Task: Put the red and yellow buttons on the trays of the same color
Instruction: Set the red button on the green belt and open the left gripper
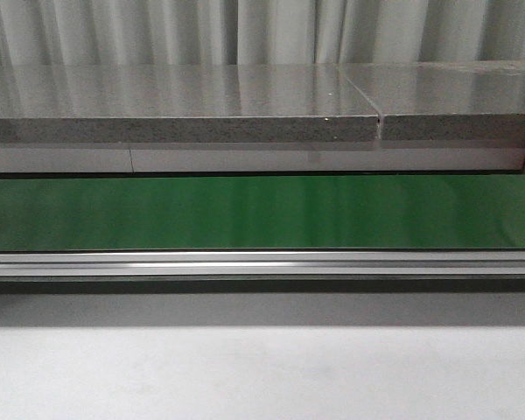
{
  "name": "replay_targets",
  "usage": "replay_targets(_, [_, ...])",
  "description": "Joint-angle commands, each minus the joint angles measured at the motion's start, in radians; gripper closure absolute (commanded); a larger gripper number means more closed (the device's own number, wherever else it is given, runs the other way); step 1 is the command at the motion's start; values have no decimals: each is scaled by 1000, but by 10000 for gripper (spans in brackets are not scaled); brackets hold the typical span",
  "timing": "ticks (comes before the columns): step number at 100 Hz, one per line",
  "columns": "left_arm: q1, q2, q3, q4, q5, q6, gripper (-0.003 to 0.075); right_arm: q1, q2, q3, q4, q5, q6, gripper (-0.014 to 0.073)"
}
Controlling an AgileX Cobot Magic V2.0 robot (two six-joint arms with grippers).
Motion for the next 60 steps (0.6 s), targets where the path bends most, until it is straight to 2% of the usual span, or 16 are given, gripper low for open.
replay_targets(1, [-7,-39,-23,-24,-22,25,343,3,-10,-28,-2,-63,-11,661])
replay_targets(8, [-7,-39,-23,-36,-22,29,190,3,-10,-28,-2,-63,-11,661])
replay_targets(16, [-7,-39,-23,-40,-26,33,81,3,-10,-28,-2,-63,-11,661])
replay_targets(60, [10,-35,-182,-40,-70,38,71,3,-10,-28,-2,-63,-11,661])
